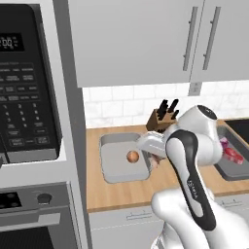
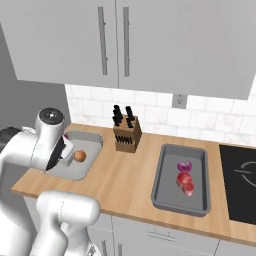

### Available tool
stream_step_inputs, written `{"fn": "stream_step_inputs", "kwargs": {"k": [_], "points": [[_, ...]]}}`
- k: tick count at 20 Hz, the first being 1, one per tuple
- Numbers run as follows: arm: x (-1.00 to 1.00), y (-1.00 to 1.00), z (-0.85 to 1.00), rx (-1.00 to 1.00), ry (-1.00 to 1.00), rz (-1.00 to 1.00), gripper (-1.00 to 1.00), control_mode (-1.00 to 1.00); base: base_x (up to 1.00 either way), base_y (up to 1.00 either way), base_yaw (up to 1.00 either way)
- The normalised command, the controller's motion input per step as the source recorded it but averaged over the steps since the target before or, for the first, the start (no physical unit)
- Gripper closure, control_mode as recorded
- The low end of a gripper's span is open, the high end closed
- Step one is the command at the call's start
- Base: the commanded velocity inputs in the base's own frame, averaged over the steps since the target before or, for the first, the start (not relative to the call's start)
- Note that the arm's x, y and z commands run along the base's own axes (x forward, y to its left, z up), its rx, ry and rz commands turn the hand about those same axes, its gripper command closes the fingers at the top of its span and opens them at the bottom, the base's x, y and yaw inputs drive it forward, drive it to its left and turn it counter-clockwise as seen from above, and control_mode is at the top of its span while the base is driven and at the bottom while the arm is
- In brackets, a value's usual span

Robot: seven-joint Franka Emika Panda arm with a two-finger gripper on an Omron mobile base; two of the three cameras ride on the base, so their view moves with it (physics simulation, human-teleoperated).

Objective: Place one onion and one steak in each tupperware on the nearby counter, to pack two identical lunches.

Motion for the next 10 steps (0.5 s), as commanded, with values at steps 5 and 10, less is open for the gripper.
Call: {"fn": "stream_step_inputs", "kwargs": {"k": [5,10], "points": [[0.79,0.35,-0.48,0.00,0.07,0.00,1.00,-1.00,0.00,0.00,0.00],[0.82,0.26,-0.36,0.00,0.12,0.00,1.00,-1.00,0.00,0.00,0.00]]}}
